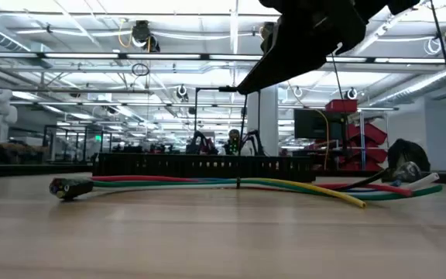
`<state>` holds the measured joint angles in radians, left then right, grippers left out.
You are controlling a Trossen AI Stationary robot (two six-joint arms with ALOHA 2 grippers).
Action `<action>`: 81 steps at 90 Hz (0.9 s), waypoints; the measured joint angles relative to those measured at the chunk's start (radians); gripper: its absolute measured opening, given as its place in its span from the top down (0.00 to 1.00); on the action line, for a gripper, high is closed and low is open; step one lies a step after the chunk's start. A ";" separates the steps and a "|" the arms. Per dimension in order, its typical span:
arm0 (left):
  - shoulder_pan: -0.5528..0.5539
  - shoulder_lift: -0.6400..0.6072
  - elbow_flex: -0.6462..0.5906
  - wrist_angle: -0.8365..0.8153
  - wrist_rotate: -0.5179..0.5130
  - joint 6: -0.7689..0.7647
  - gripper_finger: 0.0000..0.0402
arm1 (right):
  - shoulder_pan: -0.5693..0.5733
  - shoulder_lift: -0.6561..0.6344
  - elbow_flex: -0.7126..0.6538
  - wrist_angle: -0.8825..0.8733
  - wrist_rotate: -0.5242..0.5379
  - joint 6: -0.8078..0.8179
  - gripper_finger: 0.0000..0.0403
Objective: Ziptie cables
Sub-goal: Wrap the cables together using a zip tie
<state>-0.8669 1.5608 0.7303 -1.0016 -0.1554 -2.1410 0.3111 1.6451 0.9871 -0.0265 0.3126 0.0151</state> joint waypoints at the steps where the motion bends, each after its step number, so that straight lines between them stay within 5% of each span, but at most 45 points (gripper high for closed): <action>1: 0.001 0.000 0.007 0.005 -0.018 0.001 1.00 | 0.000 0.000 0.000 0.000 0.000 0.000 0.84; 15: 0.009 -0.014 0.120 -0.021 -0.303 0.061 1.00 | 0.000 0.000 0.000 0.003 0.000 -0.003 0.88; 31: 0.025 -0.071 0.236 0.009 -0.603 0.313 1.00 | 0.005 -0.001 0.000 0.011 -0.011 -0.039 0.87; 47: 0.037 -0.136 0.262 0.159 -0.884 0.569 1.00 | 0.008 0.006 -0.025 0.251 -0.226 -0.094 0.84; 64: 0.133 -0.083 0.262 0.241 -0.926 0.720 1.00 | -0.018 0.044 -0.109 0.673 -0.249 0.020 0.81; 81: 0.226 0.011 0.262 0.422 -0.933 0.928 1.00 | -0.072 0.156 -0.112 0.816 -0.070 0.185 0.78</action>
<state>-0.6414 1.5722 0.9919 -0.5800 -1.0889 -1.2127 0.2393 1.8008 0.8747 0.7899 0.2428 0.1997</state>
